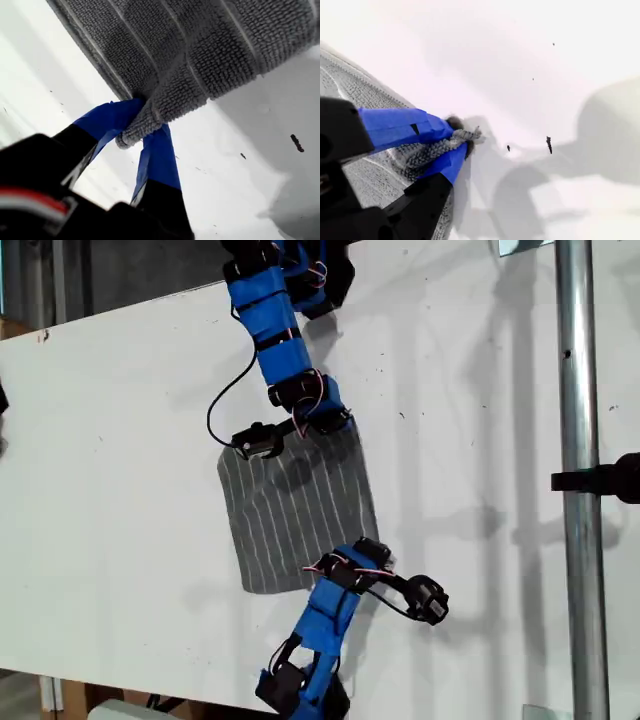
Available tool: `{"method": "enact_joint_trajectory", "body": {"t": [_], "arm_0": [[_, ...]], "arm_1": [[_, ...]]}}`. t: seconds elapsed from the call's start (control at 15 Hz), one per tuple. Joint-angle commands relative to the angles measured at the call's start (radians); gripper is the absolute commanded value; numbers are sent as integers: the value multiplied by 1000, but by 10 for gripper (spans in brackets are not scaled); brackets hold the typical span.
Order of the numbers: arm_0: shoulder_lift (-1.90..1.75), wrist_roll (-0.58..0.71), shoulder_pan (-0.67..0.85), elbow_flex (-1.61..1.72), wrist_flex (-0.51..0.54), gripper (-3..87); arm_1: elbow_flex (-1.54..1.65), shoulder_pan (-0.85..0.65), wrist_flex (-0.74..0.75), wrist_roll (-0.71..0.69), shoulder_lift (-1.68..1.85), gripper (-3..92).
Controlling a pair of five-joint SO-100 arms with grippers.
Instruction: Grasp corners of a towel and fold twice.
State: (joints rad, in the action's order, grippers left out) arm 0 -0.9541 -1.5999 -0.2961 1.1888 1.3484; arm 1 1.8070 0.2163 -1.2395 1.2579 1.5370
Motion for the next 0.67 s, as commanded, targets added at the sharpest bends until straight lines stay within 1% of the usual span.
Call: {"method": "enact_joint_trajectory", "body": {"t": [0.0,0.07,0.2,0.33,0.47,0.53,0.6], "arm_0": [[-25,-23,3,-114,107,-5],[-34,-28,-18,-170,156,-5],[-67,-67,-77,-241,212,-5],[-127,-117,-147,-261,222,-5],[-187,-192,-221,-272,238,-5],[-221,-221,-239,-276,255,-5],[-261,-227,-232,-273,298,-5]], "arm_1": [[-74,34,-6,8,54,-2],[-91,57,-20,9,58,-2],[-104,124,-41,40,83,-2],[-146,224,-44,67,87,-2],[-247,327,-54,84,43,-2],[-313,351,-103,84,26,-2],[-364,333,-163,80,31,-2]]}}
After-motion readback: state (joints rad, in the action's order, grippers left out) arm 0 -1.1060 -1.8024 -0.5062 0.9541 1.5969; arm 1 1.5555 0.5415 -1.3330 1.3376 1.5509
